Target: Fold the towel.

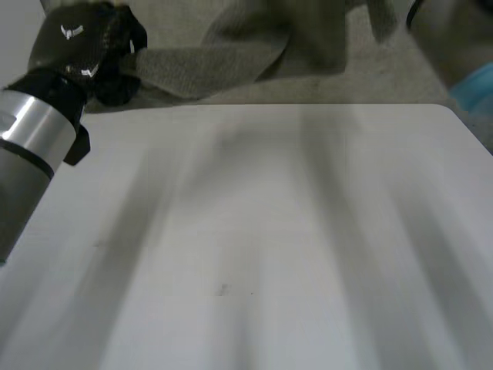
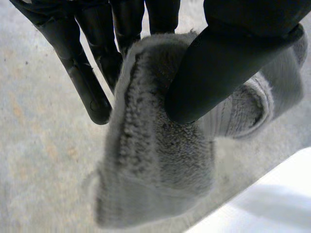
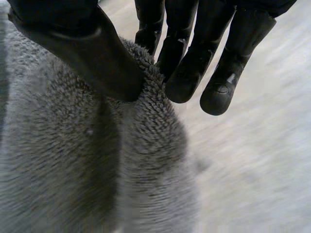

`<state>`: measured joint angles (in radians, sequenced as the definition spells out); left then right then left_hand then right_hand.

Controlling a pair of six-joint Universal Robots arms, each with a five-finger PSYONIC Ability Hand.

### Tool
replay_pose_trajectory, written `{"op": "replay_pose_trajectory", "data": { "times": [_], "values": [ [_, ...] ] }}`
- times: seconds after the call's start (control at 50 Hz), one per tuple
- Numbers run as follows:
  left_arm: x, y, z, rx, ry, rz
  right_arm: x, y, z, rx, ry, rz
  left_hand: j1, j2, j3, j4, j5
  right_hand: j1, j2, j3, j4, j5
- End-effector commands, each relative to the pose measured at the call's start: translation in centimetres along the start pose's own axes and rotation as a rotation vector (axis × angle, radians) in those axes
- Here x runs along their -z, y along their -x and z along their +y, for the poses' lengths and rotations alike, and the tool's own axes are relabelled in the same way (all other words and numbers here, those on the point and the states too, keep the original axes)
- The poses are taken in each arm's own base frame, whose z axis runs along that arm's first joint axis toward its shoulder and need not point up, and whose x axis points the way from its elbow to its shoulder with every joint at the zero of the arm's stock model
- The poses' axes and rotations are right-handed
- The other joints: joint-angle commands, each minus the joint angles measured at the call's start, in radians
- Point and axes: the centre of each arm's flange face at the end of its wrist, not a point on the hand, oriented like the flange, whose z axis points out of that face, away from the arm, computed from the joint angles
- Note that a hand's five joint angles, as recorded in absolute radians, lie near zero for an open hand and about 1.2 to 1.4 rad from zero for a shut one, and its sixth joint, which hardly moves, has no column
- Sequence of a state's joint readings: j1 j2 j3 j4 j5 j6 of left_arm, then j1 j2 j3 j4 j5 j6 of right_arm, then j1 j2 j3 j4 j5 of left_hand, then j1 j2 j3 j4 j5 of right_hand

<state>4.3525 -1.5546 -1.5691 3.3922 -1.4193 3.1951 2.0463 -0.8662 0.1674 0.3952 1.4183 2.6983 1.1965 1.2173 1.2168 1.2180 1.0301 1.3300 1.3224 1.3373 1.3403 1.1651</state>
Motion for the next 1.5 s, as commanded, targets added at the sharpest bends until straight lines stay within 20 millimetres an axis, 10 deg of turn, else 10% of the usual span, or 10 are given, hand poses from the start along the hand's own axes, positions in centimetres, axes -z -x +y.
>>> {"op": "replay_pose_trajectory", "data": {
  "times": [0.02,0.28,0.74,1.06,1.5],
  "values": [
    [2.7,-0.9,6.6,0.024,0.217,0.015,2.9,5.6,8.1,0.034,0.321,-0.303,0.200,0.179,0.180,0.178,0.192,0.066,0.074,0.059,0.056,0.057],
    [7.5,-0.8,13.0,-0.081,0.480,0.026,12.5,14.3,16.5,0.078,0.698,-0.680,0.200,0.179,0.180,0.178,0.192,0.066,0.074,0.059,0.056,0.057],
    [8.5,-0.2,9.7,-0.162,0.412,0.004,16.8,12.7,13.2,0.050,0.666,-0.665,0.200,0.179,0.180,0.178,0.192,0.066,0.074,0.059,0.056,0.057],
    [8.9,-0.6,2.1,-0.043,0.201,0.026,13.9,2.4,3.2,0.158,0.367,-0.313,0.200,0.179,0.180,0.178,0.192,0.066,0.074,0.059,0.056,0.057],
    [3.7,0.6,12.9,0.027,0.457,0.000,0.8,10.3,17.1,0.209,0.412,-0.285,0.200,0.179,0.180,0.178,0.192,0.066,0.074,0.059,0.056,0.057]
  ]
}}
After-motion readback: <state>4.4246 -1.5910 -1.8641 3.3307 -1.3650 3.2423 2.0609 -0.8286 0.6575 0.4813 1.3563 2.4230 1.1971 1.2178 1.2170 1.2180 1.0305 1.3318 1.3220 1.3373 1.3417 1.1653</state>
